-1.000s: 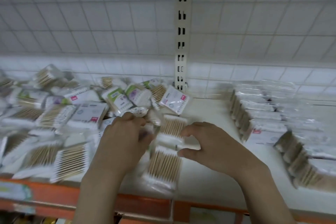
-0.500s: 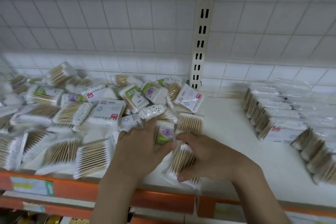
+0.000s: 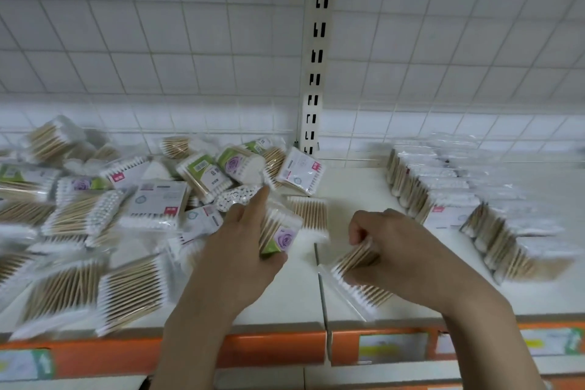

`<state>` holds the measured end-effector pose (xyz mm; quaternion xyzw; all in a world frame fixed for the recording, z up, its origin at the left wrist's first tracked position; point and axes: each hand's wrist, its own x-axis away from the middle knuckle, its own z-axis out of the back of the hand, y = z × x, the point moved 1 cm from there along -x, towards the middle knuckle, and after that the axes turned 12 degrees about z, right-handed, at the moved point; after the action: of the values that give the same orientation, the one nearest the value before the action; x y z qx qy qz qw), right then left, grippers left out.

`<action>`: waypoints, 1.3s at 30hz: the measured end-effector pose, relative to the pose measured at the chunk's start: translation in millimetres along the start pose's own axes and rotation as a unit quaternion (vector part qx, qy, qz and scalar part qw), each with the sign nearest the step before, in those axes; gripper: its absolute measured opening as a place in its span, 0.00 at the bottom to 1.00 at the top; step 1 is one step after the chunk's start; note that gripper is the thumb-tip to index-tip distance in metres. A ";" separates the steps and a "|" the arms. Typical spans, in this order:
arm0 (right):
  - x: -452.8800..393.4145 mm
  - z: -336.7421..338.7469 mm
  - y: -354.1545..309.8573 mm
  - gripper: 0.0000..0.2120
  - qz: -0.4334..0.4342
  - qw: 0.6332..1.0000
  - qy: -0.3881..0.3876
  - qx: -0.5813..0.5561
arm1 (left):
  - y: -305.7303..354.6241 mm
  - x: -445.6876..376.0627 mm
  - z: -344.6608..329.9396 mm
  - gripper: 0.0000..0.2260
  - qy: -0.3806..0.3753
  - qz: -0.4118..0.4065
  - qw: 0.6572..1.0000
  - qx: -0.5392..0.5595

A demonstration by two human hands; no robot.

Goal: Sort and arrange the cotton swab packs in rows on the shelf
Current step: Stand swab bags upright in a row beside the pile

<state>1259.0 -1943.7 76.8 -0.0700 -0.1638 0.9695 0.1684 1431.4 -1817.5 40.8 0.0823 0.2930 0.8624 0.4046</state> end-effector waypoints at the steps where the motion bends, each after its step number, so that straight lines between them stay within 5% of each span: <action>1: 3.0 2.3 -0.1 0.15 -0.001 0.999 0.003 0.035 | 2.8 -0.4 0.0 0.41 0.004 -0.012 1.000 0.005; 4: 12.0 9.8 1.5 0.20 -0.018 0.997 0.018 0.079 | 11.8 -2.1 -1.5 0.37 0.005 -0.037 0.999 0.008; 15: 46.9 33.8 12.0 0.11 -0.086 0.988 0.130 0.019 | 43.8 -10.0 -23.9 0.27 -0.007 -0.081 0.994 0.070; 22: 62.7 45.7 27.8 0.12 -0.117 0.978 0.116 0.127 | 64.7 -14.1 -38.6 0.28 -0.019 -0.076 0.994 0.074; 34: 70.9 60.0 67.8 0.25 -0.062 0.992 0.105 0.037 | 101.5 -12.4 -59.6 0.30 -0.023 -0.054 0.996 0.067; 39: 70.8 61.0 83.7 0.12 -0.034 0.993 0.105 0.027 | 109.5 -8.7 -62.0 0.29 -0.015 -0.046 0.997 0.055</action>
<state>1155.9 -2011.4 99.7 -0.1615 -0.1213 0.9545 0.2196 1342.5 -1906.0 53.7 0.1041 0.3376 0.8240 0.4429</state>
